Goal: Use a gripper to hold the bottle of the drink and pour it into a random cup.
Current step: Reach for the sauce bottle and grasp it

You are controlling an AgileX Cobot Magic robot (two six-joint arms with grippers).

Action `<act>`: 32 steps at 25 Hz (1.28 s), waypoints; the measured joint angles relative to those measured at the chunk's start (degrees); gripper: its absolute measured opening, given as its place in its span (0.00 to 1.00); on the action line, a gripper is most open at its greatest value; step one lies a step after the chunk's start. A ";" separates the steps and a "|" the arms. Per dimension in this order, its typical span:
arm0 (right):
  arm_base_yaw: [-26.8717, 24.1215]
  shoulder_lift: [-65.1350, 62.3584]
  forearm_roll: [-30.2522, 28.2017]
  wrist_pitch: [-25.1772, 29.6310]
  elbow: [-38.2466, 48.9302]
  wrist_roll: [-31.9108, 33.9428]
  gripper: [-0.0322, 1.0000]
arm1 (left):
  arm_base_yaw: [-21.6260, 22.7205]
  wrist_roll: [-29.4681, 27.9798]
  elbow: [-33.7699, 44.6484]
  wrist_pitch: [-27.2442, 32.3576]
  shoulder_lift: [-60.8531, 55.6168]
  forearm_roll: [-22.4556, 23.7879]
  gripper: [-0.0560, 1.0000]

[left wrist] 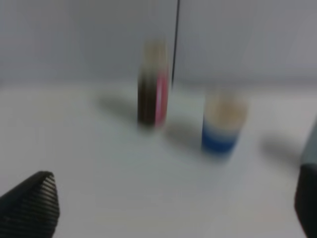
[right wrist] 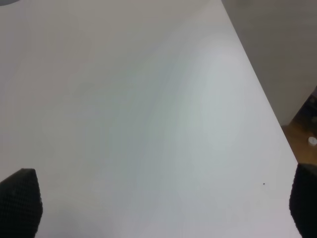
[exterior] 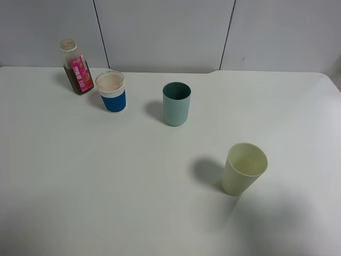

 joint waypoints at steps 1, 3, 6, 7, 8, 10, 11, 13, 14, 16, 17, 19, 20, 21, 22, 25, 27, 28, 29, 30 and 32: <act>0.00 0.00 0.00 0.00 0.00 0.00 1.00 | 0.00 -1.82 0.13 -3.17 0.67 0.75 0.92; 0.00 0.00 0.00 0.00 0.00 0.00 1.00 | 0.00 -5.21 0.88 -7.99 3.32 2.98 0.92; 0.00 0.00 0.00 0.00 0.00 0.00 1.00 | 0.00 -8.43 2.22 -15.79 9.59 5.38 0.92; 0.00 0.00 0.00 0.00 0.00 0.00 1.00 | 0.00 -8.67 2.64 -18.93 12.19 5.91 0.92; 0.00 0.00 0.00 0.00 0.00 0.00 1.00 | 0.00 -8.90 3.27 -22.42 14.36 6.52 0.92; 0.00 0.00 0.00 0.00 0.00 0.00 1.00 | 0.00 -9.11 4.90 -29.90 19.51 7.78 0.92; 0.00 0.00 0.00 0.00 0.00 0.00 1.00 | 0.00 -9.25 5.60 -34.08 22.21 8.22 0.92; 0.00 0.00 0.00 0.00 0.00 0.00 1.00 | 0.00 -9.43 7.15 -41.24 27.77 8.69 0.92; 0.00 0.00 0.00 0.00 0.00 0.00 1.00 | 0.00 -9.59 7.86 -44.29 30.99 8.79 0.92; 0.00 0.00 0.00 0.00 0.00 0.00 1.00 | 0.00 -9.65 8.91 -49.29 37.04 8.83 0.92; 0.00 0.00 0.00 0.00 0.00 0.00 1.00 | 0.22 -9.65 9.21 -51.66 40.19 8.97 0.92; 0.00 0.00 0.00 0.00 0.00 0.00 1.00 | 1.84 -9.65 9.43 -56.20 45.54 9.99 0.92; 0.00 0.00 0.00 0.00 0.00 0.00 1.00 | 3.32 -9.65 9.43 -58.02 48.19 11.10 0.92; 0.00 0.00 0.00 0.00 0.00 0.00 1.00 | 5.10 -9.81 9.43 -60.38 50.57 12.60 0.92; 0.00 0.00 0.00 0.00 0.00 0.00 1.00 | 6.76 -10.19 9.43 -62.69 52.79 14.06 0.92; 0.00 0.00 0.00 0.00 0.00 0.00 1.00 | 13.30 -12.77 9.43 -68.80 58.37 19.27 0.92; 0.00 0.00 0.00 0.00 0.00 0.00 1.00 | 17.01 -15.18 9.43 -73.20 61.62 22.72 0.92; 0.00 0.00 0.00 0.00 0.00 0.00 1.00 | 18.97 -16.57 9.43 -75.67 63.44 24.40 0.92; 0.00 0.00 0.00 0.00 0.00 0.00 1.00 | 20.65 -17.98 9.43 -78.33 65.43 25.85 0.92; 0.00 0.00 0.00 0.00 0.00 0.00 1.00 | 22.65 -19.26 9.43 -80.64 67.27 27.69 0.92; 0.00 0.00 0.00 0.00 0.00 0.00 1.00 | 26.51 -20.84 9.43 -86.11 72.14 31.88 0.92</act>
